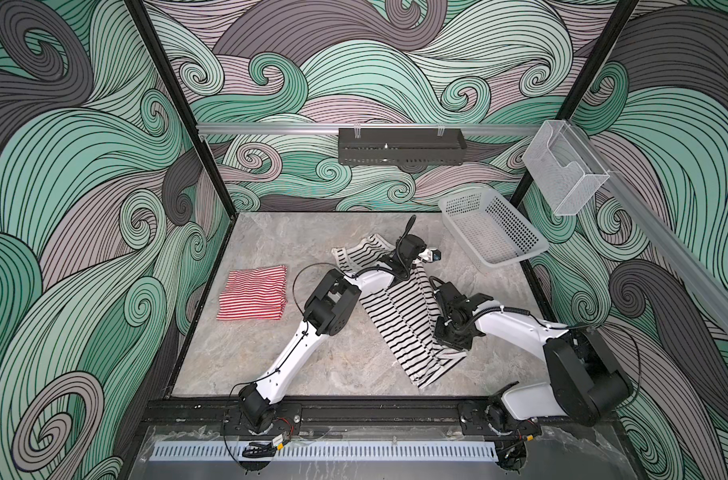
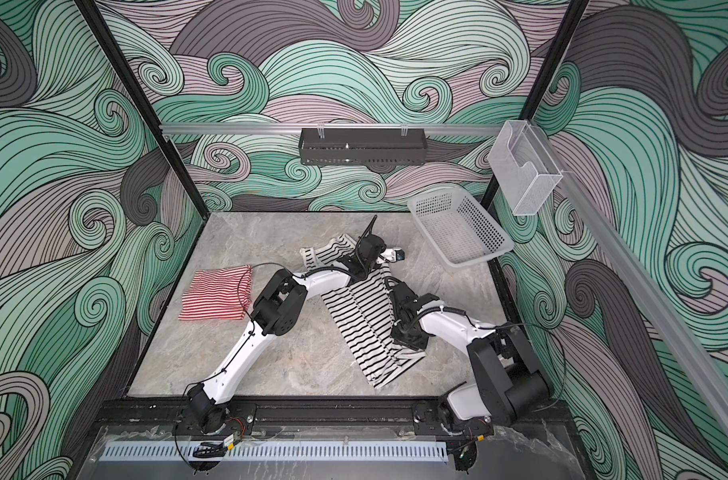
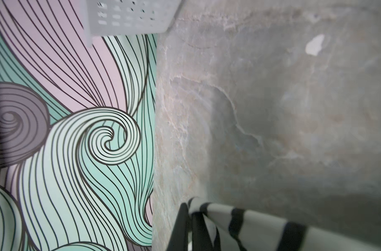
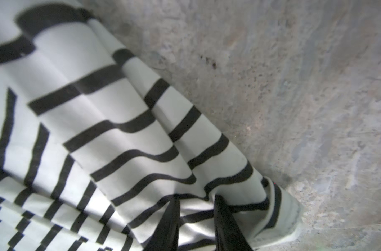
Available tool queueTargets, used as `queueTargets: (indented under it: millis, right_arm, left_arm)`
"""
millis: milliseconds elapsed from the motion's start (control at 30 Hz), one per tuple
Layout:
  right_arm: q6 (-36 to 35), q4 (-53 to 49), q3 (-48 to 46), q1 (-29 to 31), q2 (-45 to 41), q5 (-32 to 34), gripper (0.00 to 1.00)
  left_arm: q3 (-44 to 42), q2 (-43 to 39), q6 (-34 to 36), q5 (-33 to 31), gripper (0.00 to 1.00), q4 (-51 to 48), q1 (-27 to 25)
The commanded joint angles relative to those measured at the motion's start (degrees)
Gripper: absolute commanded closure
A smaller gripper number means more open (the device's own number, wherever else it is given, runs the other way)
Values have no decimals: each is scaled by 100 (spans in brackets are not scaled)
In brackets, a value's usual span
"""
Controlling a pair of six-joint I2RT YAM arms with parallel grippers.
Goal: Fold and stack the tank tops
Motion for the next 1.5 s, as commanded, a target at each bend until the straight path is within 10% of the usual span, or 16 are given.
queueTargets:
  millis: [0,1300,1400,1467]
  right_arm:
    - [149,-169,-333,57,185,-187,71]
    - [490,-371,-251,365,-1242,-704,58]
    - [485,-192,125,737,-1054,-674,58]
    - [432,-63,371,983,-947,-625,58]
  left_arm:
    - [469,148,141,-322,100,896,99]
    - [-649,-34,319,-1110,99,1826,351]
    - [-649,-42,302,-1200,92,1592,371]
    - [-699,-100,243,-1231,63,1556,384]
